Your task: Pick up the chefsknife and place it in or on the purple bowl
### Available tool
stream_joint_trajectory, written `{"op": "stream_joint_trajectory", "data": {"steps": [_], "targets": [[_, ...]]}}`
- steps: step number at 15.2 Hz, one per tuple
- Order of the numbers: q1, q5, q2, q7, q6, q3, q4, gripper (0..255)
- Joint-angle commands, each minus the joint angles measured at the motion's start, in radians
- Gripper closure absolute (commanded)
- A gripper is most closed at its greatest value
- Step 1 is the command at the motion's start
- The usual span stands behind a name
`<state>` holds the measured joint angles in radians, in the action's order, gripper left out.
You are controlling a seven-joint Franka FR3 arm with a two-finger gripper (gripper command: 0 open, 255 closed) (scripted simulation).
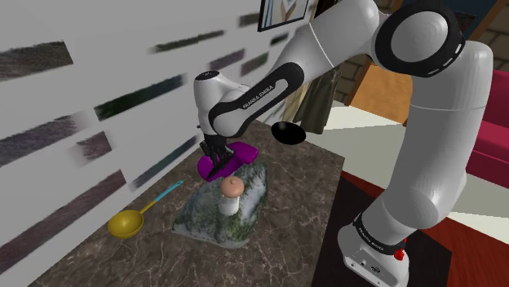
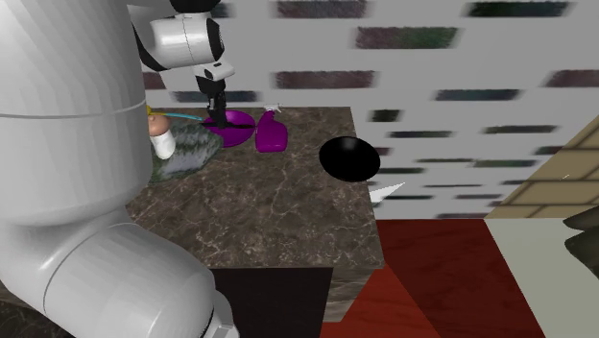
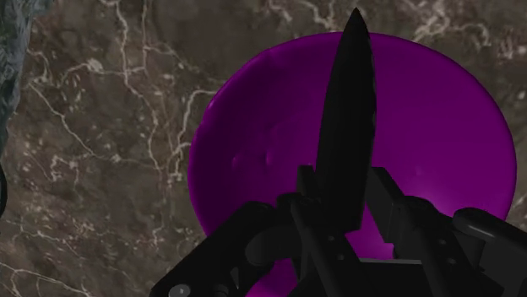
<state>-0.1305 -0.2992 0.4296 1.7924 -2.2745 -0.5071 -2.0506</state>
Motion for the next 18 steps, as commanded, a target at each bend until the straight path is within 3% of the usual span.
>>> {"op": "stream_joint_trajectory", "data": {"steps": [1,2,7,11,18], "targets": [[0.0,0.0,0.0,0.0,0.0,0.0,0.0,255],[0.0,0.0,0.0,0.0,0.0,0.0,0.0,0],[0.0,0.0,0.0,0.0,0.0,0.0,0.0,0],[-0.018,0.056,-0.073,-0.036,0.105,-0.032,0.042,0],[-0.018,0.056,-0.073,-0.037,0.105,-0.031,0.042,0]]}}
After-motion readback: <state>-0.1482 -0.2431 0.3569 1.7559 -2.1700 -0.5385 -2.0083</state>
